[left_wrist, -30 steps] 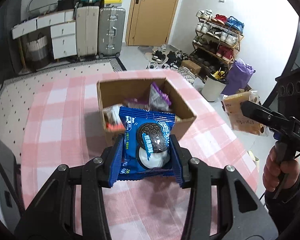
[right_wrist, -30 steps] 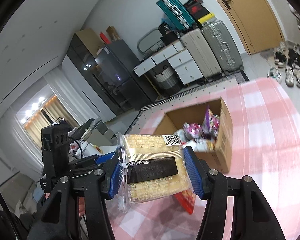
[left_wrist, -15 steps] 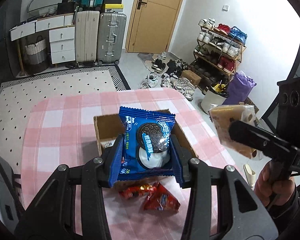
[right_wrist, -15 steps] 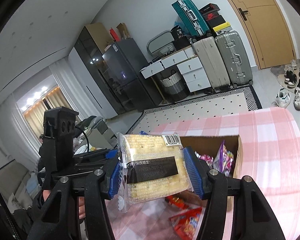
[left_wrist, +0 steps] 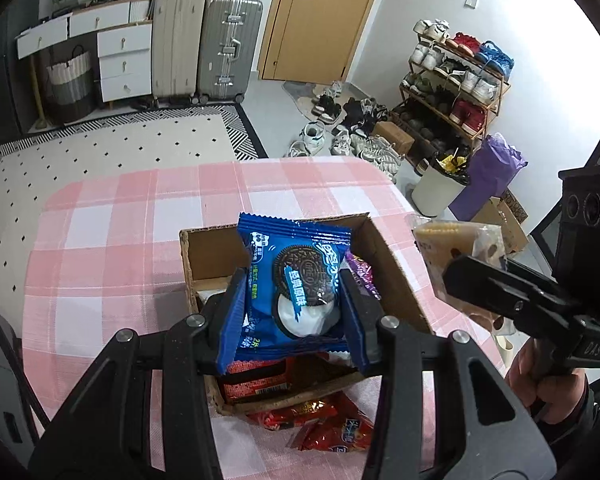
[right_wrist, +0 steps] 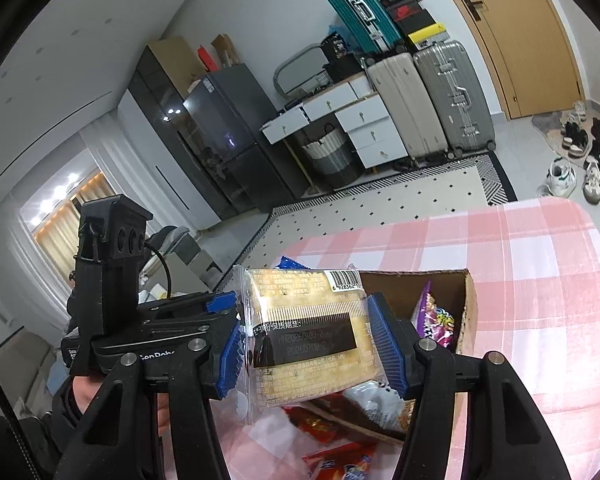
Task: Organize snacks
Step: 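Carry Oreo pack with left gripper while right gripper carries cracker packet over box, then open both grippers to drop the Oreo pack and cracker packet into box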
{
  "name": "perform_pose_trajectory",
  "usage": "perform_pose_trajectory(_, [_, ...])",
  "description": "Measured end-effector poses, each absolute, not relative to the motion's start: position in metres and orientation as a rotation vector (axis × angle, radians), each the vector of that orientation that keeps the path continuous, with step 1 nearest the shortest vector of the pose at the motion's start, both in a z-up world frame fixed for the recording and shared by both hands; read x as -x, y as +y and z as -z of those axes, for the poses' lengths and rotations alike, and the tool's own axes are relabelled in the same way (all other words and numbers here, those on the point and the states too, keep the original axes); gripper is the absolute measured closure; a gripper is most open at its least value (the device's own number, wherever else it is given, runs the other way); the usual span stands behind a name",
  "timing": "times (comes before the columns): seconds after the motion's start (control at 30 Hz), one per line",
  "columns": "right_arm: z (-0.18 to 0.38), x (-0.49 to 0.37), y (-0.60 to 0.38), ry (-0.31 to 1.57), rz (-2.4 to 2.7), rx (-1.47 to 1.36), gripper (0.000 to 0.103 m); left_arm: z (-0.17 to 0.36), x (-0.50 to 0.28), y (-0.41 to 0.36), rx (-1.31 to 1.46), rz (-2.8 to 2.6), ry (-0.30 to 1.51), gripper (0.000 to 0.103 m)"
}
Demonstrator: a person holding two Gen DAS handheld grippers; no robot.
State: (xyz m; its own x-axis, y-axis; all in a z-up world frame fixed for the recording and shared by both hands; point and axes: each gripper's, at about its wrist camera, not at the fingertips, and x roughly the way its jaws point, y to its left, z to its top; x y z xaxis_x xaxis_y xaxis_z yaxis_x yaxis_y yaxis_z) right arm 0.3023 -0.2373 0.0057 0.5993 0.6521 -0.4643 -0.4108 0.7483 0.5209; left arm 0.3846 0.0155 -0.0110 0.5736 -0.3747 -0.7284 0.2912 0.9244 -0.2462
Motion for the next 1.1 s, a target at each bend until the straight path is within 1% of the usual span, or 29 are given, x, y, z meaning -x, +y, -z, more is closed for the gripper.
perform_pose_trajectory(0.1, [0.005, -0.311, -0.237, 0.707, -0.63, -0.389, 0.044, 0.026, -0.395, 0.014, 0.104, 0.391, 0.893, 0.063])
perform_pose_trajectory(0.13, [0.008, -0.315, -0.236, 0.712, -0.626, -0.389, 0.042, 0.031, -0.4, 0.014, 0.103, 0.393, 0.901, 0.063])
perform_pose_trajectory(0.17, [0.012, -0.318, -0.236, 0.718, -0.622, -0.39, 0.038, 0.034, -0.404, 0.012, 0.105, 0.394, 0.908, 0.063])
perform_pose_trajectory(0.2, [0.014, -0.322, -0.235, 0.722, -0.622, -0.392, 0.036, 0.036, -0.406, 0.009, 0.106, 0.389, 0.92, 0.057])
perform_pose_trajectory(0.23, [0.017, -0.325, -0.234, 0.73, -0.617, -0.391, 0.03, 0.042, -0.411, 0.008, 0.108, 0.386, 0.942, 0.041])
perform_pose_trajectory(0.27, [0.021, -0.328, -0.234, 0.742, -0.604, -0.394, 0.018, 0.045, -0.414, 0.008, 0.117, 0.373, 0.956, 0.033])
perform_pose_trajectory(0.3, [0.024, -0.331, -0.234, 0.75, -0.596, -0.402, 0.013, 0.046, -0.413, 0.011, 0.13, 0.359, 0.949, 0.024])
perform_pose_trajectory(0.33, [0.027, -0.333, -0.237, 0.752, -0.57, -0.415, 0.012, 0.046, -0.412, 0.013, 0.137, 0.356, 0.935, 0.024])
perform_pose_trajectory(0.53, [0.025, -0.33, -0.25, 0.72, -0.557, -0.439, 0.012, 0.042, -0.405, 0.017, 0.114, 0.332, 0.905, 0.023])
perform_pose_trajectory(0.8, [0.004, -0.307, -0.261, 0.676, -0.544, -0.429, 0.011, 0.027, -0.379, 0.016, 0.087, 0.312, 0.888, 0.023])
perform_pose_trajectory(0.93, [-0.009, -0.292, -0.263, 0.641, -0.534, -0.424, 0.008, 0.014, -0.361, 0.014, 0.079, 0.314, 0.866, 0.023])
perform_pose_trajectory(1.1, [-0.023, -0.268, -0.262, 0.599, -0.557, -0.399, 0.005, -0.001, -0.333, 0.017, 0.078, 0.299, 0.828, 0.02])
